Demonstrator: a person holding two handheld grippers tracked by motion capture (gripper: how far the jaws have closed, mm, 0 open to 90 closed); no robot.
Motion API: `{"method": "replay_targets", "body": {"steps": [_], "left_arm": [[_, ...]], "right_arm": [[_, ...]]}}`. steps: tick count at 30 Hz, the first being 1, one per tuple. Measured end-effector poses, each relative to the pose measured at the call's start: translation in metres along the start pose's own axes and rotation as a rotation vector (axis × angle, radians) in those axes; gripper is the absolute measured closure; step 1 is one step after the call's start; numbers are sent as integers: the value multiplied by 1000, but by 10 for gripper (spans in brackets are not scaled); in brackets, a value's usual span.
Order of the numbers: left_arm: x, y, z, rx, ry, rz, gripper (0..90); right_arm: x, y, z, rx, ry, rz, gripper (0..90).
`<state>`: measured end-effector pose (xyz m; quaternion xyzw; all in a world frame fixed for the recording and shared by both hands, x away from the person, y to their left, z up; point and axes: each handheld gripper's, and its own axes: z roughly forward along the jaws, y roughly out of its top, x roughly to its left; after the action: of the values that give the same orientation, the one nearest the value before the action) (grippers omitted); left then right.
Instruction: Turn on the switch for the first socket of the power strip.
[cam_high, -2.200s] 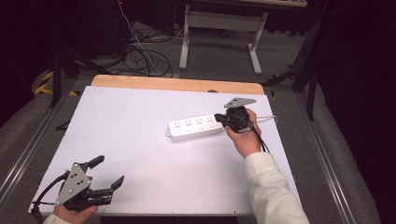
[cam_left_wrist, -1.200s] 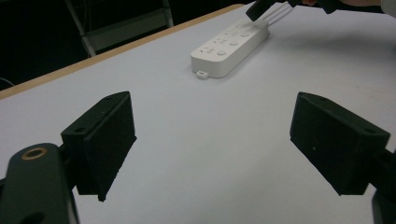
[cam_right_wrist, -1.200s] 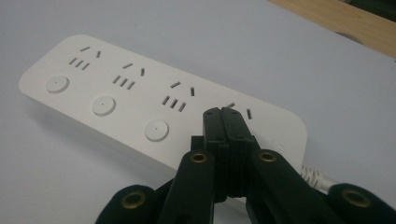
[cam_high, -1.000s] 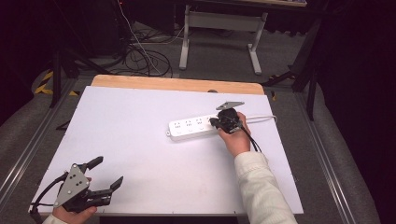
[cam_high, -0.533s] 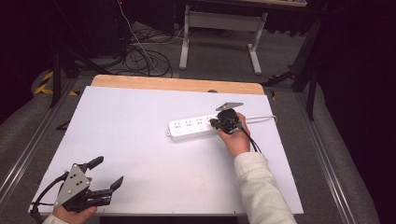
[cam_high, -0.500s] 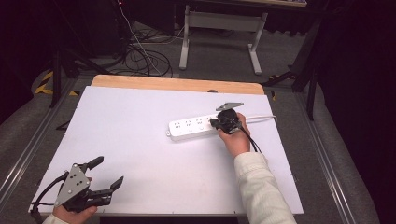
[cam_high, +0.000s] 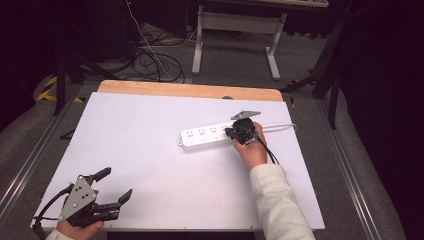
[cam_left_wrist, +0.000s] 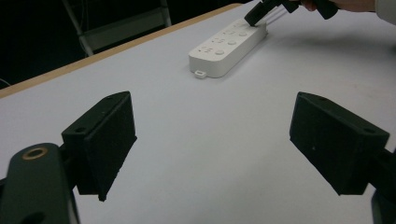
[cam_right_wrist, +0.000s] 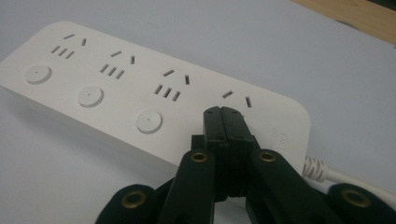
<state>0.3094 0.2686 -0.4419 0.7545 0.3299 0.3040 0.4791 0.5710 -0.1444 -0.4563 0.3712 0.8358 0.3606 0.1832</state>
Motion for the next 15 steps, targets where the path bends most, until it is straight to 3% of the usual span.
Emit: {"method": "replay_targets", "body": {"steps": [10, 15], "left_arm": [[0, 0, 0, 0, -1, 3, 150], [0, 0, 0, 0, -1, 3, 150]], "right_arm": [[-2, -3, 1, -16, 10, 40, 900], [0, -3, 1, -15, 3, 33, 900]]}}
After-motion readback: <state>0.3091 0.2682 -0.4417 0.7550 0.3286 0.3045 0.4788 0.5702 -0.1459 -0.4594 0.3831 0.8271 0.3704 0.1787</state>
